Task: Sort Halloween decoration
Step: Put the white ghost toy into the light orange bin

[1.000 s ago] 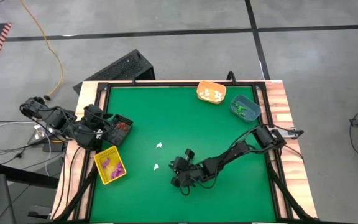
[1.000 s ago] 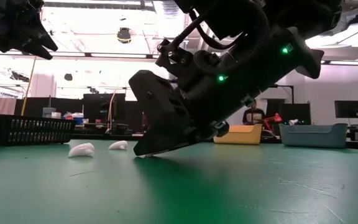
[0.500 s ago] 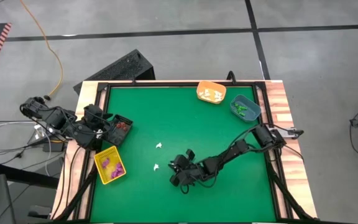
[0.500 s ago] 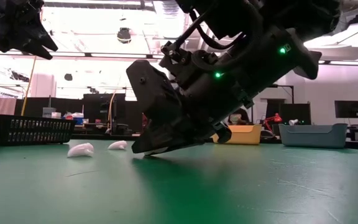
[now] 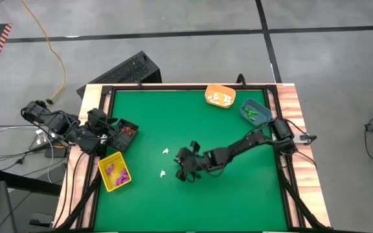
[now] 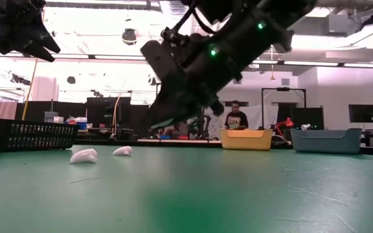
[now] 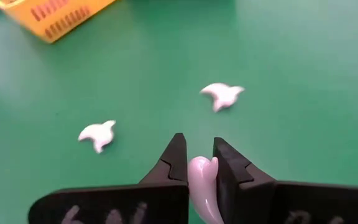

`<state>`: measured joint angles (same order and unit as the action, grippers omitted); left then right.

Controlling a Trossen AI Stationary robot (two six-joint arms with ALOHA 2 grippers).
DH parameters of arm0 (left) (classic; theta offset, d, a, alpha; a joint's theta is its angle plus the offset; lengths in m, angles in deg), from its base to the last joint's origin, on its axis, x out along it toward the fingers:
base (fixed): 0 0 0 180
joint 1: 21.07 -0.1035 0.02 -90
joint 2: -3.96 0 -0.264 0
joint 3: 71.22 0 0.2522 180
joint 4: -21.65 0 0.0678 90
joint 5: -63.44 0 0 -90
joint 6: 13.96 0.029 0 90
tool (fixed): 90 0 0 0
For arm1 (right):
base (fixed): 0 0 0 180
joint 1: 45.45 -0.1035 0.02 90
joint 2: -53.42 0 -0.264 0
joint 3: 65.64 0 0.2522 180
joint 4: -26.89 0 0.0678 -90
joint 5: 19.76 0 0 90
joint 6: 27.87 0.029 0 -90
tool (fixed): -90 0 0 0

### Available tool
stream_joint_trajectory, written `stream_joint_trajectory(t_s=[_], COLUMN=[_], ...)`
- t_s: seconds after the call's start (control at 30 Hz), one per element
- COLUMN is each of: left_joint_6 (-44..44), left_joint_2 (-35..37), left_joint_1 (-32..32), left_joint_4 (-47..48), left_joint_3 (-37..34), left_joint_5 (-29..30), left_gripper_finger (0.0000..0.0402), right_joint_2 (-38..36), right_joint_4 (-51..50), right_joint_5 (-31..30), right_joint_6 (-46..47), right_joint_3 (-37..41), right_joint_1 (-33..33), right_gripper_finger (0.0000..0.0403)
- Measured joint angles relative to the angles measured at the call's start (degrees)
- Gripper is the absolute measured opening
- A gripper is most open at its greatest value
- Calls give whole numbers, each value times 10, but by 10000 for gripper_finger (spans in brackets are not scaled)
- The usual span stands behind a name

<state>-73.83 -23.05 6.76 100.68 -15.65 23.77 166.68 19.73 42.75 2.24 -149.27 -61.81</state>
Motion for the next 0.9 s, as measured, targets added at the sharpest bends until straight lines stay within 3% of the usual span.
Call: stream_joint_trajectory(t_s=[0.43, 0.67, 0.9], left_joint_6=[-28, -39, -45], left_joint_2=[0, 0, 0], left_joint_1=[0, 0, 0], left_joint_4=[0, 0, 0], left_joint_3=[0, 0, 0], left_joint_5=[0, 0, 0], left_gripper_finger=[199, 199, 199], right_joint_2=[-130, -195, -228], right_joint_4=[-166, -244, -349], right_joint_5=[69, 112, 134], right_joint_6=[-118, -178, -165], right_joint_3=[-1, -1, -1], right_joint_1=[153, 275, 407], right_gripper_finger=[38, 38, 38])
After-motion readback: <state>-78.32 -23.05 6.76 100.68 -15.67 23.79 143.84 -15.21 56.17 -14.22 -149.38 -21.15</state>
